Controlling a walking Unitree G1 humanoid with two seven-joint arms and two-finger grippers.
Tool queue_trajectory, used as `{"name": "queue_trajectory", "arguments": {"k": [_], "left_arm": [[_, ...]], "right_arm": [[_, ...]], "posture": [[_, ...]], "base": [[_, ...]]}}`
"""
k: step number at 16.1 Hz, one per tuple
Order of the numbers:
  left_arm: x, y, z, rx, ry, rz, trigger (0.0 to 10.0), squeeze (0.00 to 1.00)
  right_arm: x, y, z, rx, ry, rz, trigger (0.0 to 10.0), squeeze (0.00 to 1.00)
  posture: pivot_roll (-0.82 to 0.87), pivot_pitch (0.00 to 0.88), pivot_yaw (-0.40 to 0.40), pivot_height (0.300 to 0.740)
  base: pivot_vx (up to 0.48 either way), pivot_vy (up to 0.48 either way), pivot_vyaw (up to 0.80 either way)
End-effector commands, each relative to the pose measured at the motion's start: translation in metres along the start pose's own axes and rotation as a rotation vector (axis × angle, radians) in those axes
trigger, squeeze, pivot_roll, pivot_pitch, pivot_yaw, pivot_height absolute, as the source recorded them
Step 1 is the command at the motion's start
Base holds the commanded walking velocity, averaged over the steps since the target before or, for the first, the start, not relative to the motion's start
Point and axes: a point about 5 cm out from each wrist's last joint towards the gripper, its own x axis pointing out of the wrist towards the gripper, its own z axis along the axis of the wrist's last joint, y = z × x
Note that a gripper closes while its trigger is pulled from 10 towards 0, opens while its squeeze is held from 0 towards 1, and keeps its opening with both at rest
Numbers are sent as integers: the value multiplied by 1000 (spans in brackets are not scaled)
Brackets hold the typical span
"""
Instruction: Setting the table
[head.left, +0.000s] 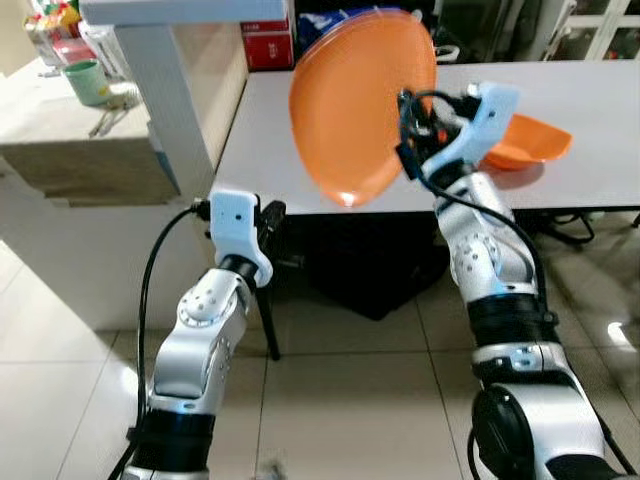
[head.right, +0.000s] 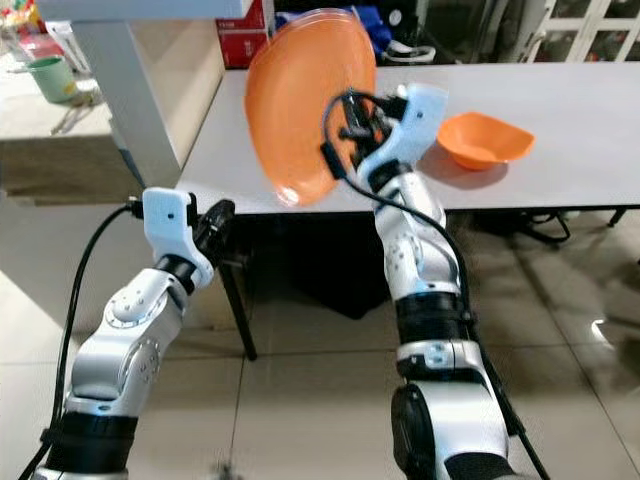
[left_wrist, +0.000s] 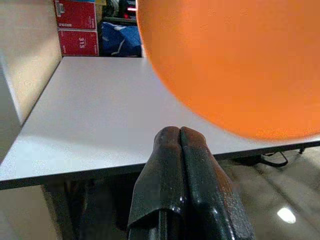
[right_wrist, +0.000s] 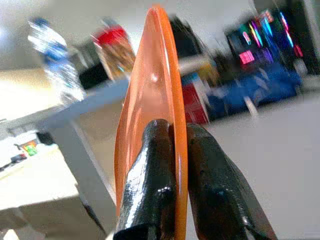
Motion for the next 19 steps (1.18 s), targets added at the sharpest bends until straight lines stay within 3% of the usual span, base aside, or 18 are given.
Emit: {"name": "queue_trajectory", "arguments": {"k": [1,2,3,5,10,14,19], "left_arm": [[1,2,3,22,-8,8,10000,0],[1,3,5,5,-15,12,10000,0],[1,3,5,5,-14,12,10000,0],[1,5,5,5,-13,16,10000,0],[2,5,7,44,-25,15,10000,0],[3,5,8,56,-24,7,10000,0],[3,4,10,69,-28,2,10000,0]], "right_arm": [[2,-7,4,53,-4,-48,10000,0],[-2,-26,-3,91,34,-158,10000,0],[-5,-32,-7,107,48,-189,10000,0],[-9,-33,-15,102,73,-203,10000,0],[-21,-42,-33,75,129,-239,10000,0],[-22,-43,-35,73,134,-245,10000,0],[-26,-45,-36,-1,148,-218,10000,0]], "posture": [[-108,0,54,740],[-107,0,54,740],[-106,0,58,740],[-109,0,59,740],[-111,0,63,740],[-112,0,68,740],[-111,0,70,740]], "base": [[0,0,0],[0,0,0],[0,0,0],[0,0,0],[400,0,0],[412,0,0],[480,0,0]]}}
